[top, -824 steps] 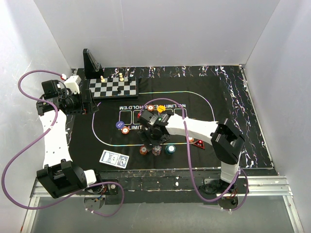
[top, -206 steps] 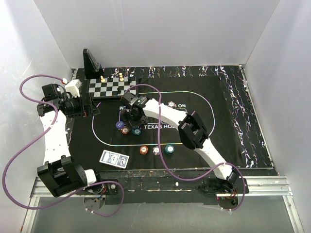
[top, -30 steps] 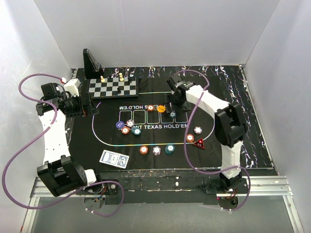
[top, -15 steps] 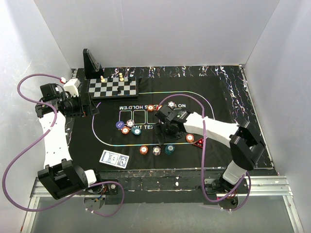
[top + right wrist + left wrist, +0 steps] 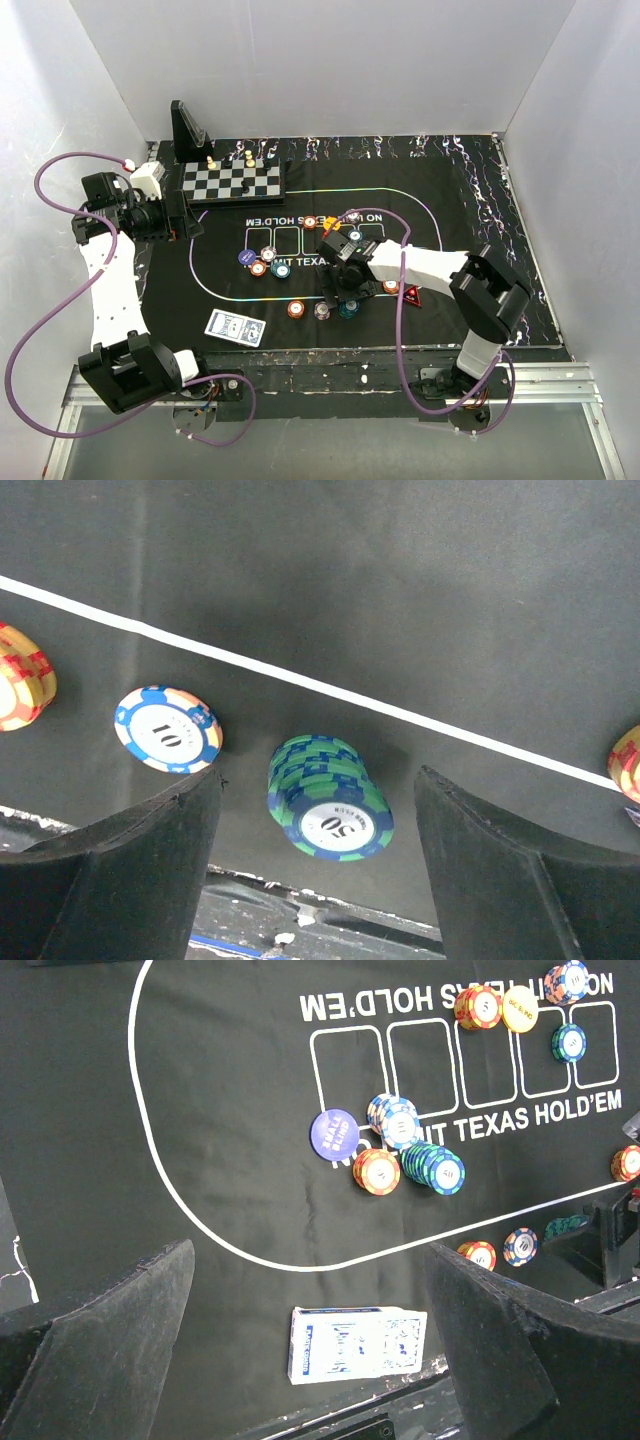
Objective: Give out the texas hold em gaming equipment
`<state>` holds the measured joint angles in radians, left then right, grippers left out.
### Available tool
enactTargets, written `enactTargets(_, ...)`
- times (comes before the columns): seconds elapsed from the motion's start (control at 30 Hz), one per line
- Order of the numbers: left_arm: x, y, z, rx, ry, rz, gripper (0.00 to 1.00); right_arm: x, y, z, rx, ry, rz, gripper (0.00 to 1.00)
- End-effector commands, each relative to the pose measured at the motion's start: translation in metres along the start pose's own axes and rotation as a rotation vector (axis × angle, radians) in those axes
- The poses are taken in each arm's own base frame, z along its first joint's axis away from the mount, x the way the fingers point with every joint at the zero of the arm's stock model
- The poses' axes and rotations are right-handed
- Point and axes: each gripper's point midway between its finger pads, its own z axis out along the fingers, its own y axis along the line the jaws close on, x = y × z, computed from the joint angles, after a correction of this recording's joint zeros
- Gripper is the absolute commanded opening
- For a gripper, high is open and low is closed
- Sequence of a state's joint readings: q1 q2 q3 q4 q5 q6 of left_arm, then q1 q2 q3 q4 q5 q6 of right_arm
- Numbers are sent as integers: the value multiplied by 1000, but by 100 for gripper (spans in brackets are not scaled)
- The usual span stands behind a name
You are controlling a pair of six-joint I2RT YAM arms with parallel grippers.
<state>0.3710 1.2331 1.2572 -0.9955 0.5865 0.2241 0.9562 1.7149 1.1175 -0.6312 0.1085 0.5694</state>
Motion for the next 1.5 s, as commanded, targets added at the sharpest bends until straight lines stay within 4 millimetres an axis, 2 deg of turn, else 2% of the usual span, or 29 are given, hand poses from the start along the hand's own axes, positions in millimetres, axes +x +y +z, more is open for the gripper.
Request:
enactTargets(0.0,-6,-5,-9,0,-29,19,100,0,4,12,-9,-3,18,80)
enactTargets(0.23,-5,-4,-9,-2,-27,18,100,5,3,15,-8,6,31,64)
enactTargets(0.6,-6,-4,-9,-3,-31,19,100,-1,5,-1,-22,-20,31,32)
enactTargets(0.93,-6,-5,-8,3,-29,20,100,-11,-6,-44,-9,-103,41,28)
enactTargets(1.03,-6,-5,-8,2,-27,20,100,-7,-17,-52,2,-113,69,28)
enactTargets(1.1,-6,-5,-8,4,-26,19,100,1,-31,-50,21,-102,97,28)
enactTargets(1.27,-6,-6,-7,12,-25,18,100,26,-75,-34,86,-50,210,27)
enactTargets(1.47,-7,-6,-7,16,-27,24,100,50,-102,-15,122,-7,290,27)
